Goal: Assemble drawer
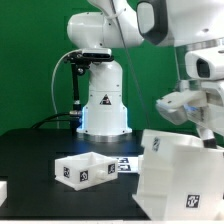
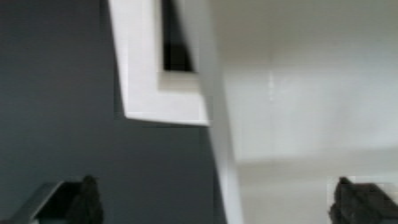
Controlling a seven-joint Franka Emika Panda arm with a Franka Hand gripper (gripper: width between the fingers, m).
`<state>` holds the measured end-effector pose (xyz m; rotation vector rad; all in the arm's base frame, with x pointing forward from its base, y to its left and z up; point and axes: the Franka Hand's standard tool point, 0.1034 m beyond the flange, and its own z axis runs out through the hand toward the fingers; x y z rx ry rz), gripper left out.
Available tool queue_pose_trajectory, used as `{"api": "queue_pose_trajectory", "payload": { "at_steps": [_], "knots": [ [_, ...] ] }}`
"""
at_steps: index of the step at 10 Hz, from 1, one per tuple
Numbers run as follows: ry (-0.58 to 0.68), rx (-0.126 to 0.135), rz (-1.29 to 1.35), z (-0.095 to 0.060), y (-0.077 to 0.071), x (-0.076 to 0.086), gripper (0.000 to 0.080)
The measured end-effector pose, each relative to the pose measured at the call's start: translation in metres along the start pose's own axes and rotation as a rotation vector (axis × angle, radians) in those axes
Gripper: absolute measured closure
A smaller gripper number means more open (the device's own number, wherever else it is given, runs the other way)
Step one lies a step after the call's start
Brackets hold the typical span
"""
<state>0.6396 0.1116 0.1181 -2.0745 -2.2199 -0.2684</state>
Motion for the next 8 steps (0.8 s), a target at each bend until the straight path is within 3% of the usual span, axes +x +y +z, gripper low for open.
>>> {"api": "queue_pose_trajectory", "payload": {
  "at_steps": [2, 3, 7, 8],
  "knots": [
    [-0.013, -0.035, -0.042, -0.019, 0.009, -0.020, 0.0151],
    [-0.016, -0.040, -0.066, -0.023, 0.010, -0.029, 0.0151],
    [-0.018, -0.041, -0.089, -0.023, 0.010, -0.031, 0.0151],
    [-0.025, -0.058, -0.163, -0.026, 0.013, -0.035, 0.0151]
  ]
}}
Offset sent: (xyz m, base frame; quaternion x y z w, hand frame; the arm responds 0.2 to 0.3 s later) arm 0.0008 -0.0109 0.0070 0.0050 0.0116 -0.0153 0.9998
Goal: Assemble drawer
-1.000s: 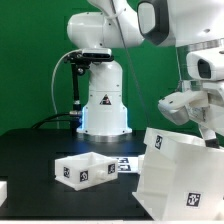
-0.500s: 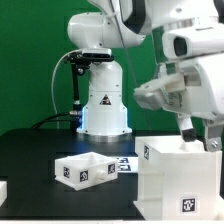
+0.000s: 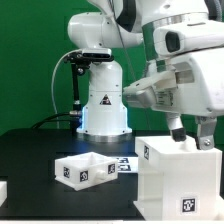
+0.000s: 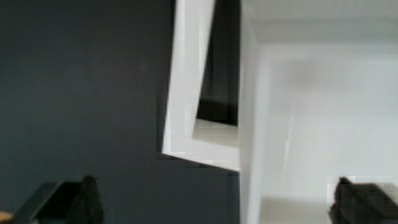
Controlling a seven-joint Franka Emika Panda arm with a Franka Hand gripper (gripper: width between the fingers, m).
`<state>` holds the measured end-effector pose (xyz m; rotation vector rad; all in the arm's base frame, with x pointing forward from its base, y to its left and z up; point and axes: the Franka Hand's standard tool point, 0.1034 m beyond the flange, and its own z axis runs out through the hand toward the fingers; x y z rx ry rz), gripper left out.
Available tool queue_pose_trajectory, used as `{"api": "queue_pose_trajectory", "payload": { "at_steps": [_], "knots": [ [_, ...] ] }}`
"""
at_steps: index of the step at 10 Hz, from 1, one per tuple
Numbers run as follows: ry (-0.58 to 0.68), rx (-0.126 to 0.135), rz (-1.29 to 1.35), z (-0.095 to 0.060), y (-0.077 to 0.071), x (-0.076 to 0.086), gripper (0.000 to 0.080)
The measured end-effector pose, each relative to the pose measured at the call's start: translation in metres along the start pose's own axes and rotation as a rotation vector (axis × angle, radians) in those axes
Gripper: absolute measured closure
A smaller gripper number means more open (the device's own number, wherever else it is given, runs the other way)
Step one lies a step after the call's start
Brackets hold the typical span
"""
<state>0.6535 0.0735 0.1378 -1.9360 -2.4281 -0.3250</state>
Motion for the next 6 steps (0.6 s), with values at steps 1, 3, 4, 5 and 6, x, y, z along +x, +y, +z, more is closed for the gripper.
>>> {"api": "queue_pose_trajectory", "payload": {
  "at_steps": [1, 3, 4, 5, 6],
  "knots": [
    [-0.012, -0.011, -0.008, -0.0081, 0.0028, -0.0018, 0.0151],
    [-0.016, -0.001, -0.035, -0.0173, 0.0083, -0.0044, 0.0151],
    [-0.014, 0.000, -0.032, -0.0154, 0.0073, -0.0041, 0.0151],
    [-0.014, 0.001, -0.028, -0.0147, 0.0068, -0.0040, 0.0151],
    [-0.012, -0.004, 0.059, -0.0150, 0.0073, -0.0040, 0.0151]
  ]
}}
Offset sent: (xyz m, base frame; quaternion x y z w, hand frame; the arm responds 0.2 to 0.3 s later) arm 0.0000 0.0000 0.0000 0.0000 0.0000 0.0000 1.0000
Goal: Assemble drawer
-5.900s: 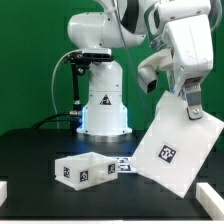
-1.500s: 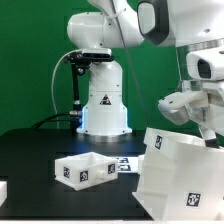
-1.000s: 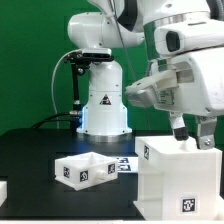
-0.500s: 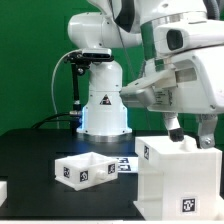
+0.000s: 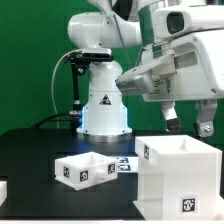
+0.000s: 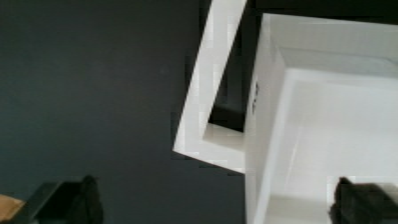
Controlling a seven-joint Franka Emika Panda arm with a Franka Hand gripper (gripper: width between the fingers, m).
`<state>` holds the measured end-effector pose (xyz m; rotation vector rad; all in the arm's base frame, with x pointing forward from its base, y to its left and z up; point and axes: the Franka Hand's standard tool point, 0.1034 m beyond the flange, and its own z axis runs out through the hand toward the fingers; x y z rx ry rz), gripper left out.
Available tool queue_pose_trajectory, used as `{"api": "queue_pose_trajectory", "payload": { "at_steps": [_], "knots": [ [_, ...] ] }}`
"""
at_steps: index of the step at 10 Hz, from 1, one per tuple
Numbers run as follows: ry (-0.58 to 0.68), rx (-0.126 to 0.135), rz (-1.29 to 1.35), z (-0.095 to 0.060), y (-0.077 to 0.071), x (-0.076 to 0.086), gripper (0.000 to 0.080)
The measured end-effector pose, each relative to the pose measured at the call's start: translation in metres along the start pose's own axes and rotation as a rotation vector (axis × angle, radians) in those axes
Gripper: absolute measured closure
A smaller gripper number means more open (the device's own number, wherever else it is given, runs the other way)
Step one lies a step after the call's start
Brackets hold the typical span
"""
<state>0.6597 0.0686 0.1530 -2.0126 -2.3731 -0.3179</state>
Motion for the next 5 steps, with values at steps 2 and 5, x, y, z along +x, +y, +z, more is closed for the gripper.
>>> {"api": "queue_pose_trajectory", "payload": {
  "at_steps": [2, 5],
  "knots": [
    [0.027, -0.044, 0.302, 0.001, -0.008, -0.013, 0.0151],
    [0.069, 0.013, 0.617, 0.008, -0.014, -0.023, 0.0151]
  ]
}}
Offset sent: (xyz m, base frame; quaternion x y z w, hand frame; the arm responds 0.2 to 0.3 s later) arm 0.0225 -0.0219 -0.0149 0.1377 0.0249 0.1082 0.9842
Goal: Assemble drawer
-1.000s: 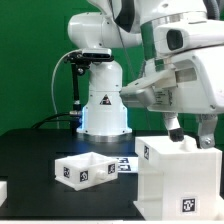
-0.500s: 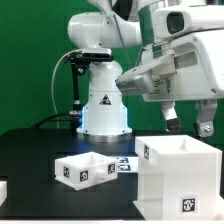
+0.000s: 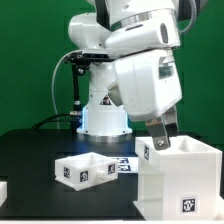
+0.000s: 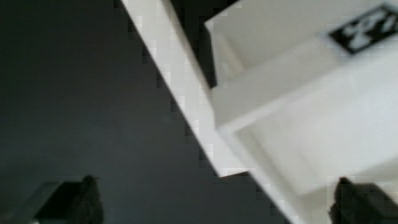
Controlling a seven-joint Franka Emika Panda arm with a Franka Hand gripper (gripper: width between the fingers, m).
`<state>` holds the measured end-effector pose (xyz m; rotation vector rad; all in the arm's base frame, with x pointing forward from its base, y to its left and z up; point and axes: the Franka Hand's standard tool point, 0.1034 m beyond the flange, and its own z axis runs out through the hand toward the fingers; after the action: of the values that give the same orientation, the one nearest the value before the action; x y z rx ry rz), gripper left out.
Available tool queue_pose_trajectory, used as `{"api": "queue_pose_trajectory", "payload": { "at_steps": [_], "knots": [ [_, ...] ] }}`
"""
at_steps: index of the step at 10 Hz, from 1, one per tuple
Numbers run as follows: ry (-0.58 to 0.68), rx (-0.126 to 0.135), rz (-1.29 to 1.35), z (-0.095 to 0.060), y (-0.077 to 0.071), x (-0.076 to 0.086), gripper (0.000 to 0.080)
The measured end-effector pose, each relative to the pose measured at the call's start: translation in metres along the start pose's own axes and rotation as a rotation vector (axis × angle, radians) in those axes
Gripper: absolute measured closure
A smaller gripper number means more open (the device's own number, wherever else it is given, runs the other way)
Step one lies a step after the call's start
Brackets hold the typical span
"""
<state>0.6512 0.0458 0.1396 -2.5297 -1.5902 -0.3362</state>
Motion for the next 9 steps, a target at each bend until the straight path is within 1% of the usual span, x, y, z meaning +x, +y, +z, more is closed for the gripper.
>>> {"api": "queue_pose_trajectory", "payload": {
  "at_steps": [3, 4, 5, 6, 8, 9],
  "knots": [
    [0.003, 0.004, 0.194, 0.001, -0.001, 0.000, 0.0151],
    [0.044, -0.063, 0.357, -0.003, 0.004, -0.010, 0.0151],
    [0.059, -0.073, 0.510, -0.002, -0.001, -0.022, 0.0151],
    [0.069, -0.059, 0.613, 0.001, 0.001, -0.030, 0.0151],
    [0.077, -0.052, 0.710, 0.001, -0.001, -0.023, 0.0151],
    [0.079, -0.050, 0.736, 0.001, -0.001, -0.023, 0.0151]
  ]
}}
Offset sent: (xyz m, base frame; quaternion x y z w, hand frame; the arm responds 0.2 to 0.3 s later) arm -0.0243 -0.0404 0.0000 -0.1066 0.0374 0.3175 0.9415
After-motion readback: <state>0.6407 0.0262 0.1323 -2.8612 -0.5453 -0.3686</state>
